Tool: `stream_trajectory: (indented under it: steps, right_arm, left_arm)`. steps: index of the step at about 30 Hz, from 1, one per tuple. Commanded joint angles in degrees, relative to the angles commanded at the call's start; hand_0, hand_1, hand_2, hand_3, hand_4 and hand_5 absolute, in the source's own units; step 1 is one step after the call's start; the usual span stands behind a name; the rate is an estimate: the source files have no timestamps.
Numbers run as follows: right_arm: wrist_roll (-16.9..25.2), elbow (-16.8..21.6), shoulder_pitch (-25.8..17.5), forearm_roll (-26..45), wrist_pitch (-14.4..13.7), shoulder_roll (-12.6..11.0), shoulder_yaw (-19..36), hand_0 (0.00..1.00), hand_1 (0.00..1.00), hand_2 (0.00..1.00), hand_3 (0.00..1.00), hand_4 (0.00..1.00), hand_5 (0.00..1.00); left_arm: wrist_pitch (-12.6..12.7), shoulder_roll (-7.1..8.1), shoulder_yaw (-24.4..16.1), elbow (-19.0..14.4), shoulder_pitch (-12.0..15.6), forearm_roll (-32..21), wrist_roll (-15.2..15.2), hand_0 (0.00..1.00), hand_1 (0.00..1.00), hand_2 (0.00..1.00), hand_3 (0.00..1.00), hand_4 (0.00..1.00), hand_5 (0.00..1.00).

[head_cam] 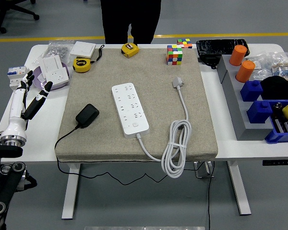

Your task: Pick up the plug,place it near the board,insert it into the board,press the button

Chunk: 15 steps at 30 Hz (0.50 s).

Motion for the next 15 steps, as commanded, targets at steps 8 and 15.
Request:
stream_trajectory:
  steps: [8, 15]
  right_arm:
    - [-0.09, 0.0, -0.48, 4.15, -8.68, 0.37, -1.45, 0.055, 0.074, 0.152, 0.128, 0.737, 0.578]
    - [1.75, 0.0, 0.76, -2.92, -14.95, 0.41, -0.21, 0.002, 0.002, 0.032, 0.009, 0.462, 0.217]
  left_arm:
    - [-0.25, -0.22, -0.27, 0.01, -0.01, -0.14, 0.48, 0.982, 0.998, 0.998, 0.998, 0.998, 0.998]
    - [-0.39, -0.36, -0.47, 0.04, -0.25, -0.17, 0.54, 0.968, 0.998, 0.998, 0.998, 0.998, 0.998]
